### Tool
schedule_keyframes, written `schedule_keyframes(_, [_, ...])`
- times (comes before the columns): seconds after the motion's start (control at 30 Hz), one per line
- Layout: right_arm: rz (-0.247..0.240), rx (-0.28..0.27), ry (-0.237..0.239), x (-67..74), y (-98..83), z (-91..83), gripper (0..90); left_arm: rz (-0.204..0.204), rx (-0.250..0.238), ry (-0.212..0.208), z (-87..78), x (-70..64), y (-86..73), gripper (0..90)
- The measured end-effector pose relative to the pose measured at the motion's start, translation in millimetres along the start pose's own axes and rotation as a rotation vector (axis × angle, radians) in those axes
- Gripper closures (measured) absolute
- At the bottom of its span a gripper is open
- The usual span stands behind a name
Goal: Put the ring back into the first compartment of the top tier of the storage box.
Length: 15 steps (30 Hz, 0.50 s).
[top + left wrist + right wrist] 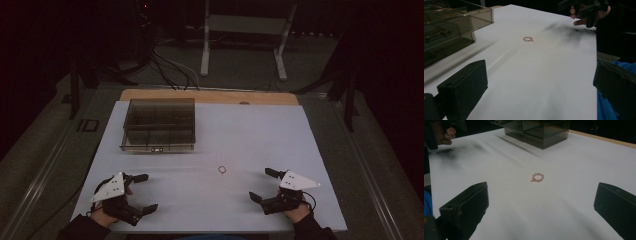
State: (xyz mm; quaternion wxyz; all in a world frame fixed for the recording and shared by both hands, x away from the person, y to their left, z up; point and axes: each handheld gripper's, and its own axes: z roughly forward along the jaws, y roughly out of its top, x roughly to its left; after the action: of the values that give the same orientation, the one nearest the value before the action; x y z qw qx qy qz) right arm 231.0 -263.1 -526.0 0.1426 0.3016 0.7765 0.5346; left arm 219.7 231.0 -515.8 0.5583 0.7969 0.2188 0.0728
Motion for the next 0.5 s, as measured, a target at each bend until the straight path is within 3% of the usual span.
schedule_keyframes(0.17, [-0.001,0.005,0.000,0.2,-0.4,0.9,0.0,-0.006,-0.004,-0.019,2.3,1.2,9.1,1.0])
schedule_keyframes(0.5, [0.004,-0.003,-0.003,-0.5,-0.4,1.0,0.0,0.021,0.008,-0.037,7.3,5.1,29.9,1.0])
